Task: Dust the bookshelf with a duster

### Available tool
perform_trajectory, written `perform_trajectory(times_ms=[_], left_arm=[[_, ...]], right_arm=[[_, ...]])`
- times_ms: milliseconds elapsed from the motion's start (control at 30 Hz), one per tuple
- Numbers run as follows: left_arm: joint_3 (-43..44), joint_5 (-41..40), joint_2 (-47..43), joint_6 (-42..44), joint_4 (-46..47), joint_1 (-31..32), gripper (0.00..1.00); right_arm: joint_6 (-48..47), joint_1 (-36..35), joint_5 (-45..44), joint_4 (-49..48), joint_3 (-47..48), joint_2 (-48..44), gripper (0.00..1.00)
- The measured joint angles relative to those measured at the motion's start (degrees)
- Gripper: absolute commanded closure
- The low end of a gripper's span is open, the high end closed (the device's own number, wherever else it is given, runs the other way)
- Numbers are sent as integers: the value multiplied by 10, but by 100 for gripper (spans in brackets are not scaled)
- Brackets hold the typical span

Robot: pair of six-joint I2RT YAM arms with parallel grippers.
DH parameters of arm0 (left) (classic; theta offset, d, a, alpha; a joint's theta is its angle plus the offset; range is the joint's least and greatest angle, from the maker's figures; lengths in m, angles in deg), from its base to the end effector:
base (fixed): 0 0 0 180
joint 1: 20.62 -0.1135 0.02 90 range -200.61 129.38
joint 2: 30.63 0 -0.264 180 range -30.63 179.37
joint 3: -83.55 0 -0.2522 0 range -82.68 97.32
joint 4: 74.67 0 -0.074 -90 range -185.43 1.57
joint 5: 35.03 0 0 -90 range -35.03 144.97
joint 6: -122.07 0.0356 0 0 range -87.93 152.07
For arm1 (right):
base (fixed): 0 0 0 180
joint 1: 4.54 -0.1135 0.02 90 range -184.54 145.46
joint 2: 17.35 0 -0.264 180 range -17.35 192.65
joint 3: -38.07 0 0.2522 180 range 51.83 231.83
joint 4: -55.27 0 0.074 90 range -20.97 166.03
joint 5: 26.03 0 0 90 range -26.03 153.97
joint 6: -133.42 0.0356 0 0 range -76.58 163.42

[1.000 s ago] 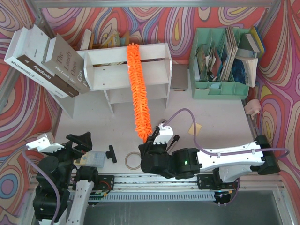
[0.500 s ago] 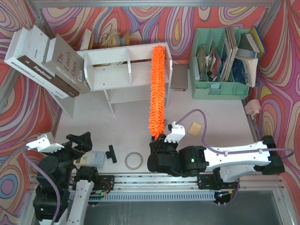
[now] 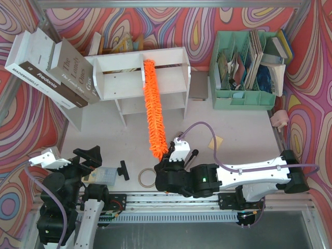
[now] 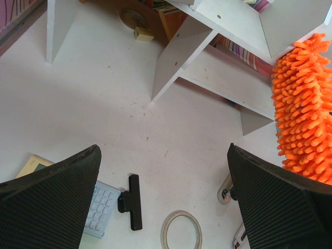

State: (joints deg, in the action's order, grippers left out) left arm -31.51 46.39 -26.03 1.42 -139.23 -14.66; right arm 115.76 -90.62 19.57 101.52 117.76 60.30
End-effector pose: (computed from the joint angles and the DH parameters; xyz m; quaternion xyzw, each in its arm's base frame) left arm -0.0088 0.0063 0.3458 -0.2059 0.7028 -0.1611 0.6616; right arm 0.0445 0.2845 0.3110 0.0439 0.8644 0.2887 0.4094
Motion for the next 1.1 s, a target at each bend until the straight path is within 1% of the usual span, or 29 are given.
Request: perform_trajectory(times_ms=[167, 267, 400, 600, 733, 833, 933, 1100], left_arm=[[0, 0, 0, 0, 0, -1, 2], [0, 0, 0, 0, 0, -3, 2], [0, 0, 0, 0, 0, -5, 2], [0, 0, 0, 0, 0, -6, 2], [0, 0, 0, 0, 2, -7, 2], [0, 0, 0, 0, 3, -7, 2], [0, 0, 0, 0, 4, -7, 2], [0, 0, 0, 0, 4, -8, 2]], right_arm=[[2, 0, 21, -1, 0, 0, 100], [20, -2, 33, 17, 0, 0, 100], [72, -5, 38, 74, -9, -16, 100], [172, -6, 19, 197, -25, -87, 100], [205, -8, 9, 259, -26, -121, 100], [198, -9, 7, 265, -29, -130, 100], [162, -9, 10, 245, -34, -126, 100], [136, -29, -7, 240, -20, -82, 100]])
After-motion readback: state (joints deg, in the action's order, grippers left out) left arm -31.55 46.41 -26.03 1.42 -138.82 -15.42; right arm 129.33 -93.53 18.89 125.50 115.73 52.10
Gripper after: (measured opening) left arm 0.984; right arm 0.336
